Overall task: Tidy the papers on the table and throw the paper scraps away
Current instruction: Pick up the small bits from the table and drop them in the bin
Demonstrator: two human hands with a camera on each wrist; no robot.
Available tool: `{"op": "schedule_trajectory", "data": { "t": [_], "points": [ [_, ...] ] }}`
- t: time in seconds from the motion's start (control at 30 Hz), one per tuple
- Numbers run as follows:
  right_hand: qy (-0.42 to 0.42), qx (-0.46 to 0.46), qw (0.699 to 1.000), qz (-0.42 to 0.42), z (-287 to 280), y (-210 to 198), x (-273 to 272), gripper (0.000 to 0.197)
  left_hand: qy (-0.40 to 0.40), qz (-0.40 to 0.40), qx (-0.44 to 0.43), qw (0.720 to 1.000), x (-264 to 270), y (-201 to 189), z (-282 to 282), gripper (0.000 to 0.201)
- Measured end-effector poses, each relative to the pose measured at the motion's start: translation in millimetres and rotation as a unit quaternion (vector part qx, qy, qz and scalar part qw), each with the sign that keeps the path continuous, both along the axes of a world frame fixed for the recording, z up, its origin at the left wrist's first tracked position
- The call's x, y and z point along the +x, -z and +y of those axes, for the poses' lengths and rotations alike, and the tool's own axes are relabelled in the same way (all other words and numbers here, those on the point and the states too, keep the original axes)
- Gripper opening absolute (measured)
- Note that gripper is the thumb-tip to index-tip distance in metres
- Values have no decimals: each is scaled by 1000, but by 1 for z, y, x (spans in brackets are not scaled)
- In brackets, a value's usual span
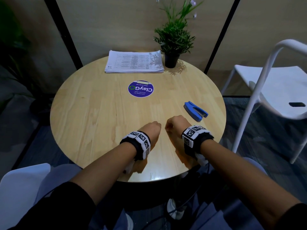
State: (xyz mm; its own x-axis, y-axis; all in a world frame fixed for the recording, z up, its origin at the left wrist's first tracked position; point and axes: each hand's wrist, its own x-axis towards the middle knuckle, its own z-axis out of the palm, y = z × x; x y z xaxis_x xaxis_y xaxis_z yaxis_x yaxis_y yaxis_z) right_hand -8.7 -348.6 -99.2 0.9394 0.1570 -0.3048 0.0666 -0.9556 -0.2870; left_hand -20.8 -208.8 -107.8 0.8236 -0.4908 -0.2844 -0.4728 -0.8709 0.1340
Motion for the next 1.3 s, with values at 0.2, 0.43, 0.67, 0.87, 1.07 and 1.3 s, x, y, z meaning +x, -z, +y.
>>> {"op": "schedule_trajectory", "data": {
  "t": [0.2,0.43,0.67,0.87,1.07,1.3],
  "points": [
    [-77,-107,991,-34,18,-2,-6,26,-68,6,-90,994,5,0,23,10],
    [-131,-188,969,-88,47,16,-21,14,-89,-1,-102,991,0,-6,42,9],
    [-35,-154,987,-33,36,13,-12,18,-110,-3,-114,987,-3,-23,66,17],
    [141,34,989,-19,9,0,-11,23,-122,-17,-109,986,-6,-43,97,15],
    [104,138,984,-34,61,-40,-24,17,-159,-47,-123,978,-19,-69,148,20],
    [-52,225,973,-11,209,-75,-50,35,-231,-68,-145,960,-63,-88,254,14]
  ]
}}
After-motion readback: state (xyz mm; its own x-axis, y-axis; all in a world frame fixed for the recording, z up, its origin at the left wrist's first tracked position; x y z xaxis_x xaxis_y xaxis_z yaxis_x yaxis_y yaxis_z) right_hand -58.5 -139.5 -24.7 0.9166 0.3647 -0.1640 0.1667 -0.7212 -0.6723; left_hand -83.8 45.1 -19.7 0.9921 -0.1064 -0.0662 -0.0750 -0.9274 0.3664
